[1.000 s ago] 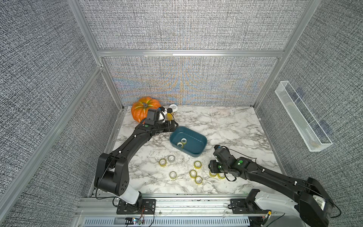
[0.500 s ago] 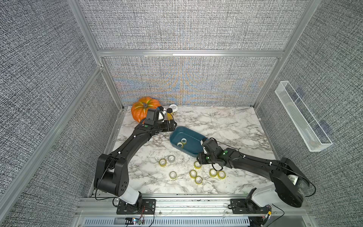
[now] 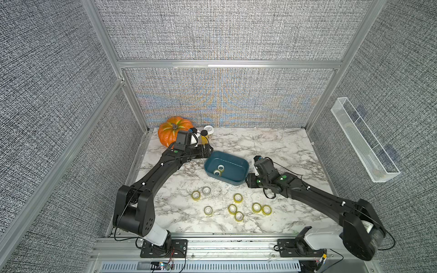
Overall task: Put the transparent tape into the storage box
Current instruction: Adjust the storage box at the center of the board, then pick up the tape from the center of the board.
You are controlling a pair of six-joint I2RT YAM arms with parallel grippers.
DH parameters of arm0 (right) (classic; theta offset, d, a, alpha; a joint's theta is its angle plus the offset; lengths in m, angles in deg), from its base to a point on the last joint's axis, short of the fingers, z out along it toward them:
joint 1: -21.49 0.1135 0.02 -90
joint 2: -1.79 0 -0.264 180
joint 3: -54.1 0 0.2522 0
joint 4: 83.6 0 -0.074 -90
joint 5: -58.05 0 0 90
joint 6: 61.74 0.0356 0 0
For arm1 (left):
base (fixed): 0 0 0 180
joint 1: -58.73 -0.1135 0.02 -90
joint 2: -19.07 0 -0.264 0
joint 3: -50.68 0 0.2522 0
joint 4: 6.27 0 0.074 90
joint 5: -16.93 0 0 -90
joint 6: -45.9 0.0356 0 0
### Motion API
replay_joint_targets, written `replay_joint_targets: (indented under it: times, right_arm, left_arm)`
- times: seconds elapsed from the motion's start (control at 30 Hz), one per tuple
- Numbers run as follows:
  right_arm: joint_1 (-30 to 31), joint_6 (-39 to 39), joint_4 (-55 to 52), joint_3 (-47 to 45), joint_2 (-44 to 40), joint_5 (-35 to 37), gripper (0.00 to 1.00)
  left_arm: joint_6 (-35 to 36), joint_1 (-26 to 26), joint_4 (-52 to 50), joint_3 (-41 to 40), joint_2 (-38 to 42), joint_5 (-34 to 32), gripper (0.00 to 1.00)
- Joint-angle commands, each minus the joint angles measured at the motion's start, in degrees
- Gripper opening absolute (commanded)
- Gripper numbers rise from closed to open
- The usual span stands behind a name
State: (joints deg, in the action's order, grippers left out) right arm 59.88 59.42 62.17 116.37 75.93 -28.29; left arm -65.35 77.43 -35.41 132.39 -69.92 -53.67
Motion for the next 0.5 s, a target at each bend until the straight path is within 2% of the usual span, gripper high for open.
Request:
replay_joint_targets:
  times: [0.0, 0.23, 0.3, 0.47]
  right_arm:
    - [1.7, 3.2, -7.6, -2.1, -4.5, 0.6, 0.50]
    - [9.4, 11.8, -11.0, -12.8, -10.3, 0.6, 0.49]
    - [11.1, 12.8, -10.9, -13.8, -10.3, 0.7, 0.48]
    - [13.9, 13.8, -9.9, -14.0, -8.2, 1.5, 0.47]
  left_arm:
    - [-0.2, 0.0, 0.6, -0.3, 0.5, 1.5, 0.98]
    - [-0.6, 0.0, 3.3, -2.0, 2.3, 3.6, 0.98]
    - [-1.2, 0.6, 5.0, -3.4, 2.2, 5.2, 0.99]
    - [-0.6, 4.1, 2.2, -1.6, -2.2, 5.9, 0.98]
